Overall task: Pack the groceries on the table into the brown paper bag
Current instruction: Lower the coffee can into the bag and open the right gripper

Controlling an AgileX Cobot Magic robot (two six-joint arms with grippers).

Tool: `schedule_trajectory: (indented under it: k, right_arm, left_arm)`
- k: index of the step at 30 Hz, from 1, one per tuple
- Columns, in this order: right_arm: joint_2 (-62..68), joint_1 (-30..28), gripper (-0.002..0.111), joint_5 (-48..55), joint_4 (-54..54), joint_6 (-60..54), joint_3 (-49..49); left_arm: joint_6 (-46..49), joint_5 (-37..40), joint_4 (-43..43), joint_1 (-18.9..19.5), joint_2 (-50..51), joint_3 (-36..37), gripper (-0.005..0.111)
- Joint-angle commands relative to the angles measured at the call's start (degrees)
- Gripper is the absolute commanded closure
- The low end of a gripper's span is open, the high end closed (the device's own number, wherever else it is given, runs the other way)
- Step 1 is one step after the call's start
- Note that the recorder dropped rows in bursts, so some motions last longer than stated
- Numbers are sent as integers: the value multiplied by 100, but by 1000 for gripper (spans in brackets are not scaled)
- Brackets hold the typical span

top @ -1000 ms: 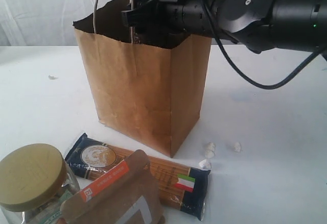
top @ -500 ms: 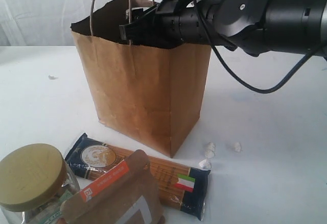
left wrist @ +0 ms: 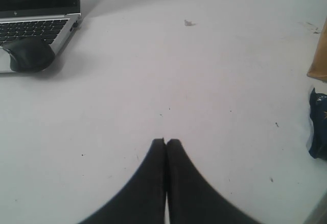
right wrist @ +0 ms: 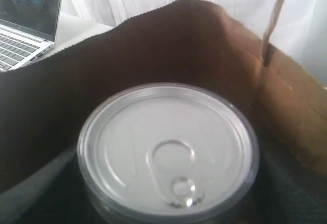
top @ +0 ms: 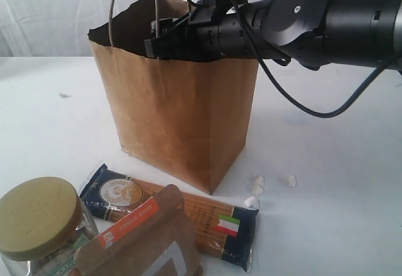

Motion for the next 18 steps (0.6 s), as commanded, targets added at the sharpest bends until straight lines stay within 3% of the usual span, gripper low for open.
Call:
schedule_trajectory:
  k: [1, 18]
  right_arm:
    - [-70, 6, 39, -183, -1, -44, -65]
    - [-81, 6, 40, -197, 9, -44, -65]
  left_arm:
    - [-7, -28, -42, 5, -25, 21, 107]
    - [-7, -28, -42, 5, -25, 21, 107]
